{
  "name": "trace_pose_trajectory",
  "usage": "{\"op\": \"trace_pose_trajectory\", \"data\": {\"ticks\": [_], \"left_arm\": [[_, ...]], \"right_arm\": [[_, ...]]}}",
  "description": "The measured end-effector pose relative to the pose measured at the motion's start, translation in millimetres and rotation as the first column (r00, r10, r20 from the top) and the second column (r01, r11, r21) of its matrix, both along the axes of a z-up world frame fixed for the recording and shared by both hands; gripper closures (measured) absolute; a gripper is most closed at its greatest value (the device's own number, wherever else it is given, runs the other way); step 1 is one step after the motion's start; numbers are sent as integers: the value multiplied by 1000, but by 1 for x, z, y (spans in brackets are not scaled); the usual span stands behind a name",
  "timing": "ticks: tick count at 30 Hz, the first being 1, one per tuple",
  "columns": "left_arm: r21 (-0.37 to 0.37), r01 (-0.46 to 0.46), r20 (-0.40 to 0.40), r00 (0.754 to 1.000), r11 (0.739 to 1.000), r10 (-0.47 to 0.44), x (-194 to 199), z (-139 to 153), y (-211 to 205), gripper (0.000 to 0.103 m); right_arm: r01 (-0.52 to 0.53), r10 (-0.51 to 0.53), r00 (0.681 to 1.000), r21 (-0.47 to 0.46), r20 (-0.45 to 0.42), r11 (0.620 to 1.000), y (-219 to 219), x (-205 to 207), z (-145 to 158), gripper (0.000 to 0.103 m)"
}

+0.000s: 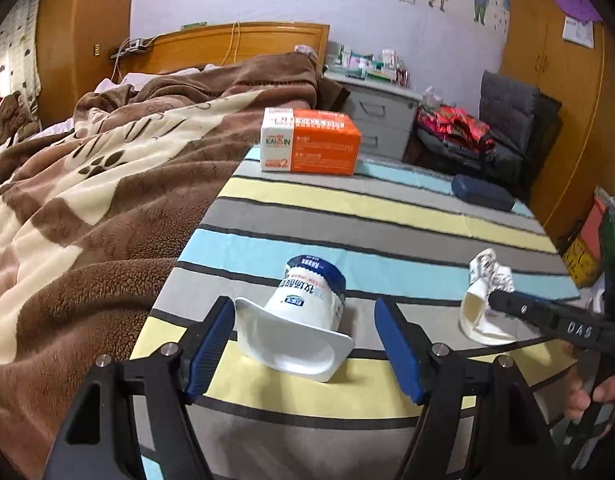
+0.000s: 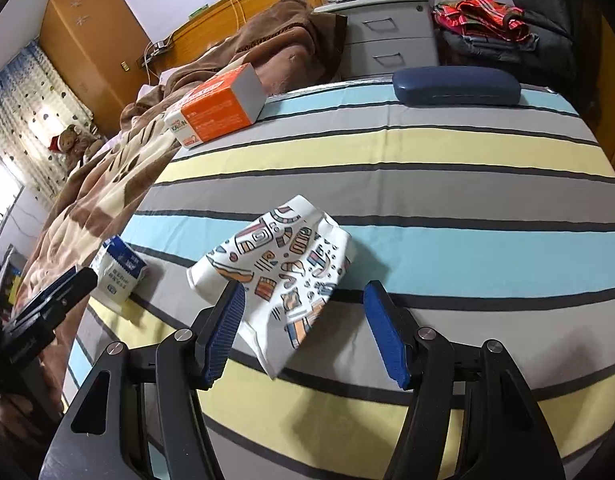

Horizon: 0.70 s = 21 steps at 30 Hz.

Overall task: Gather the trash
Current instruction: 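Grasp the white yogurt cup with the left gripper while the right gripper grasps the patterned paper cup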

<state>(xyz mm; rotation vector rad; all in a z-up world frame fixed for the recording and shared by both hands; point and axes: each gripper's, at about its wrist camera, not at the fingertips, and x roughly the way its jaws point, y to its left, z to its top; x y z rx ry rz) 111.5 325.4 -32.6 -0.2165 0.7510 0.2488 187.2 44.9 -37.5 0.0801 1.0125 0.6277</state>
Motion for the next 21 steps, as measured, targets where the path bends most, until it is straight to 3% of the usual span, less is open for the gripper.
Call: {"op": "trace_pose_trajectory", "data": {"ticks": [7, 9, 13, 14, 16, 21], "left_arm": [[0, -5, -39, 999, 1000, 5, 13, -14, 7, 29], [-18, -2, -49, 999, 1000, 1, 14, -18, 9, 29], [-28, -4, -37, 999, 1000, 3, 12, -18, 10, 29], [-26, -6, -32, 999, 1000, 5, 12, -17, 10, 31], [-20, 1, -37, 999, 1000, -2, 12, -17, 9, 37], [-8, 11, -37, 999, 1000, -11, 12, -16, 4, 38]], "right_arm": [[3, -3, 1000, -11, -7, 1000, 6, 3, -4, 41], [8, -8, 1000, -19, -4, 1000, 5, 3, -5, 50], [11, -12, 1000, -12, -8, 1000, 6, 7, -5, 54], [13, -13, 1000, -12, -11, 1000, 6, 7, -6, 62], [15, -15, 1000, -6, -10, 1000, 6, 8, -5, 62], [15, -15, 1000, 9, -3, 1000, 5, 8, -5, 67]]}}
